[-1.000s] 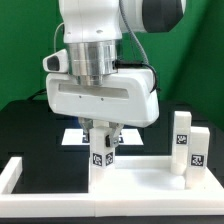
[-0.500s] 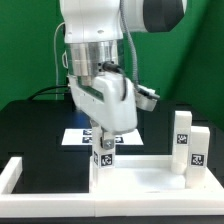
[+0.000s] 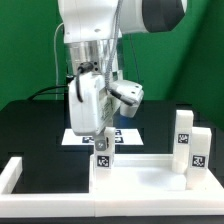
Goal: Assemble desk
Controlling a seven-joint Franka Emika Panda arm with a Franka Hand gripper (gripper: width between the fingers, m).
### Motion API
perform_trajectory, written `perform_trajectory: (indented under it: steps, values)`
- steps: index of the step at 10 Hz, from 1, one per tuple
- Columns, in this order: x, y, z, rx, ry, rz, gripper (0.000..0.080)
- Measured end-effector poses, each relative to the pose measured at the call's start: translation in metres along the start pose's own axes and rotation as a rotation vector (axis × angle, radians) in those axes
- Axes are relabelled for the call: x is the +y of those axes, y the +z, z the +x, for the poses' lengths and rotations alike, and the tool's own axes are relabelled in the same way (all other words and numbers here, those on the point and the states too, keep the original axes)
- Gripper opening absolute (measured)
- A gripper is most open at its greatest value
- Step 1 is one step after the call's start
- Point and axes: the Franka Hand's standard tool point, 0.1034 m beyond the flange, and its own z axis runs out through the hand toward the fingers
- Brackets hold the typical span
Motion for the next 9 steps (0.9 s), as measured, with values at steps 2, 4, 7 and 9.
perform_trajectory:
  steps: [2, 4, 7, 9]
  values:
    - [0.001, 0.0, 0.0, 0.014, 0.033, 0.001, 0.0301]
    - [0.001, 0.001, 0.0, 0.015, 0.025, -0.001, 0.0304]
    - [-0.005, -0.029, -0.02, -0.019, 0.001, 0.032, 0.0635]
    - [-0.012, -0.065, -0.035, -0.056, -0.009, 0.079, 0.0647]
